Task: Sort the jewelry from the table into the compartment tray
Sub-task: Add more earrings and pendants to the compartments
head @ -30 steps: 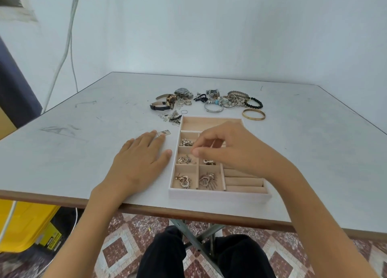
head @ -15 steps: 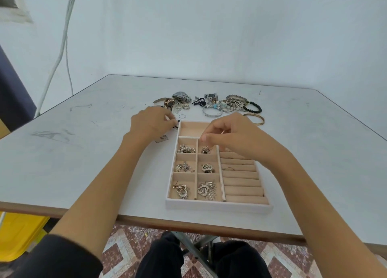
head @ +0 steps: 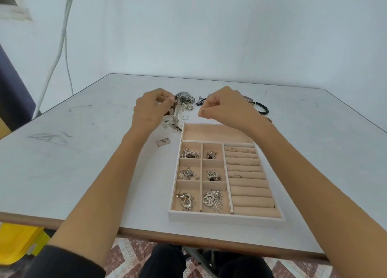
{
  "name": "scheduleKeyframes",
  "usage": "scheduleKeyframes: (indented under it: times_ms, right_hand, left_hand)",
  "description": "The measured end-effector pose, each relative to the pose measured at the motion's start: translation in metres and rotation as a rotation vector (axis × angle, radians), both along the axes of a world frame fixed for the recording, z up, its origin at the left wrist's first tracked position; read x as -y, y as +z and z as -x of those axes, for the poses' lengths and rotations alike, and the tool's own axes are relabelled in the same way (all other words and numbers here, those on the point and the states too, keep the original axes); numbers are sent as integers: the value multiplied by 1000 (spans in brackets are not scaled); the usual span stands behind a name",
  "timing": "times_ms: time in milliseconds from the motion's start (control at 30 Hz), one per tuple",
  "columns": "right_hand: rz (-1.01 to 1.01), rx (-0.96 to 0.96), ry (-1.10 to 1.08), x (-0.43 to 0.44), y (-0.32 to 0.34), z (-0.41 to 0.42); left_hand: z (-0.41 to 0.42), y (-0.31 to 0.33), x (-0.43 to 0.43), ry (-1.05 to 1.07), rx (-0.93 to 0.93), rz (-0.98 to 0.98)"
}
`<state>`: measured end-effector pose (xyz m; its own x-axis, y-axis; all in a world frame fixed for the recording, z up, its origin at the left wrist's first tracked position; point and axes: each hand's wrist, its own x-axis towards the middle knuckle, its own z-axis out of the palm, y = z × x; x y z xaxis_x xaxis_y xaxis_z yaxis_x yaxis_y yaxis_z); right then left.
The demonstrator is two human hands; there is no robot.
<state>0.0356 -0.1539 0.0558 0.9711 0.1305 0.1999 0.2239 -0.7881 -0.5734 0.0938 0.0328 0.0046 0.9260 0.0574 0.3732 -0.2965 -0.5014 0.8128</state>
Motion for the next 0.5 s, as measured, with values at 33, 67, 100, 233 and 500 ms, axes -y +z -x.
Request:
scheduleKeyframes:
  times_ms: [33, 67, 100, 233, 500]
  right_hand:
    - [33, 5, -29, -2, -2, -7]
    - [62, 3, -49, -5, -4, -15]
    - [88, -2, -61, -8, -6, -22]
    - [203, -22, -80, -19, -10, -45]
    - [292, -70, -111, -27, -12, -73]
  left_hand:
    - [0, 2, -1, -11, 21, 40]
    - [1, 4, -1, -22, 39, 76]
    - [2, 5, 0, -31, 56, 110]
    - [4, 9, 3, -30, 134, 177]
    - [9, 17, 5, -6, 304, 255]
